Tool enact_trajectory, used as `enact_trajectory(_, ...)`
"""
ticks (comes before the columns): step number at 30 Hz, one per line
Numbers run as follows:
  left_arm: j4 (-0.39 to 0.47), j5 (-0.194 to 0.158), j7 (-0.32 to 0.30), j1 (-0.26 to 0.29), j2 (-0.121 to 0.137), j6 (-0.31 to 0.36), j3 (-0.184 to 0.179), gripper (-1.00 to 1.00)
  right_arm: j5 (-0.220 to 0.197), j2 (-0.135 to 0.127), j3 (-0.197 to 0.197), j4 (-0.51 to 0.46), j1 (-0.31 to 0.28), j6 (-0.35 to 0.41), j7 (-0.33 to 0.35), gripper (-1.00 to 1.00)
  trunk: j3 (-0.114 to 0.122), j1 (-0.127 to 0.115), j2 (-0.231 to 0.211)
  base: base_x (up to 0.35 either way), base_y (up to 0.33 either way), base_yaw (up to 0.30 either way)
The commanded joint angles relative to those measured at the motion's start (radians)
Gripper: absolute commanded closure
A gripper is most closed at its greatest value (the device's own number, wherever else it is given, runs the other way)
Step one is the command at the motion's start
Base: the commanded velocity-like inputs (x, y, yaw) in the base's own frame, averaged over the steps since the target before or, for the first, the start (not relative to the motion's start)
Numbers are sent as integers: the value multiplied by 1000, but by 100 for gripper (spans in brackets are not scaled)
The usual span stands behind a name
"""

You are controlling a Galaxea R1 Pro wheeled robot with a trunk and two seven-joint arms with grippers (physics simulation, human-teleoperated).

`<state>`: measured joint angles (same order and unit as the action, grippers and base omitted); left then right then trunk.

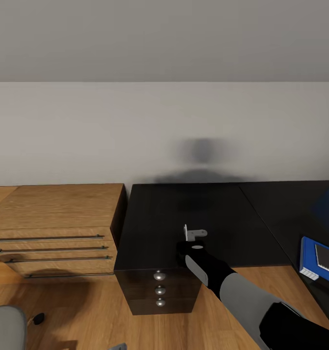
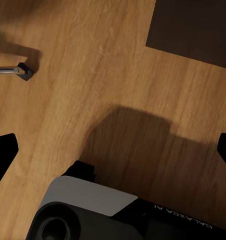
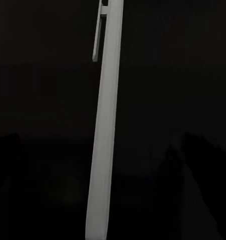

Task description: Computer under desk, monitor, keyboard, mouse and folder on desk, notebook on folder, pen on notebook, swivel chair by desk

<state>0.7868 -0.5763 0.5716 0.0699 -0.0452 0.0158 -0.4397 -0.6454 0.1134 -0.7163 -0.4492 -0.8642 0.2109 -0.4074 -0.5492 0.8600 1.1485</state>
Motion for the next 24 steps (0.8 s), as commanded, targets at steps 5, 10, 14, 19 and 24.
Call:
enact_trajectory(5,2,-5,8,1,1,2,-4,-100,-5,-1,-8,11,-1,10,-10,100,-1,0,1,0,0,0)
enact_trajectory(10,2,-5,8,1,1,3,-4,-100,-6,-1,-8,9,-1,10,-11,100,-1,0,1,0,0,0)
enact_trajectory(14,2,-5,8,1,1,3,-4,-100,-7,-1,-7,5,0,11,-10,100,-1,0,1,0,0,0)
enact_trajectory(19,2,-5,8,1,1,3,-4,-100,-7,-1,21,1,-1,13,-11,100,-1,0,1,0,0,0)
enact_trajectory(24,1,-5,8,1,1,3,-4,-100,-9,-1,46,-8,-1,36,-9,100,-1,0,1,0,0,0)
